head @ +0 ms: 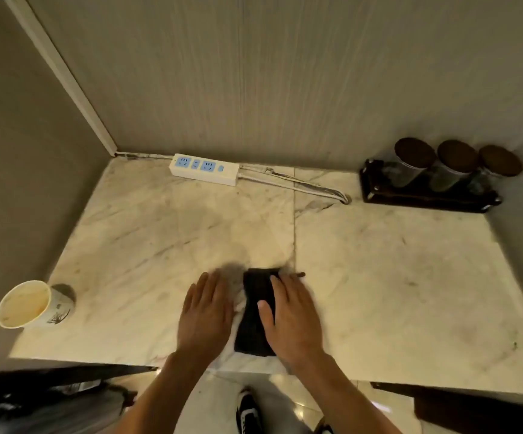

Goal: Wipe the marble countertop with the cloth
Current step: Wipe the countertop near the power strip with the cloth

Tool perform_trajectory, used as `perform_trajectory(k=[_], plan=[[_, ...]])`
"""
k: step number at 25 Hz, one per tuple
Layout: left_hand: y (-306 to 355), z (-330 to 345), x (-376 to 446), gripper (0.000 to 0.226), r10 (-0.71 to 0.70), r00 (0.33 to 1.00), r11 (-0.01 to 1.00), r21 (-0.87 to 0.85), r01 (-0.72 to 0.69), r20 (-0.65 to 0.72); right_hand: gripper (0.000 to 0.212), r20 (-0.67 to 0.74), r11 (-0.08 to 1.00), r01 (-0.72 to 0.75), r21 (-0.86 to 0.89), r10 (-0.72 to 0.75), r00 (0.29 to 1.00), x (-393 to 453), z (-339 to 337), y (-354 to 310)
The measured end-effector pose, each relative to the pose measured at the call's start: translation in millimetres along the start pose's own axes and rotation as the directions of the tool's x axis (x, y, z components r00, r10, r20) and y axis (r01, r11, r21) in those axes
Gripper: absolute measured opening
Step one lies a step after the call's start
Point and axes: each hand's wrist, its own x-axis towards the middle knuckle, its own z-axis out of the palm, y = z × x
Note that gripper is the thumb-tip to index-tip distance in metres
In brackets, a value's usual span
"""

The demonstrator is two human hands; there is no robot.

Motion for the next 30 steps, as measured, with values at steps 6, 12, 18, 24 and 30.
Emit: perform_trajectory(k=[6, 12, 18, 24, 30], plan=[[-3, 16, -3, 0.05, 0.011, 0.998, 1.0, -0.019, -0.012, -0.057, 0.067, -0.008, 1.0, 0.002, -0.03, -0.002, 1.0, 7, 40, -28], [-6, 23, -3, 0.05, 0.014, 0.998, 1.0, 0.007, -0.013, -0.061, 0.064, -0.043, 0.996, -0.062, -0.058, 0.06, 0.997, 5, 57, -34], [1, 21, -2, 0.05, 0.017, 0.997, 1.0, 0.006, -0.017, -0.078, 0.065, -0.038, 0.998, -0.03, -0.062, 0.027, 0.999, -11, 54, -20], [26, 25, 0, 0.05, 0.019, 0.998, 1.0, 0.001, -0.019, -0.055, 0.067, -0.027, 0.984, 0.179, -0.021, -0.18, 0.983, -37, 47, 20], [50, 26, 1, 0.05, 0.031, 0.999, 0.999, -0.013, -0.031, -0.025, 0.069, 0.12, 0.899, 0.432, -0.069, -0.422, 0.898, -41, 25, 72]])
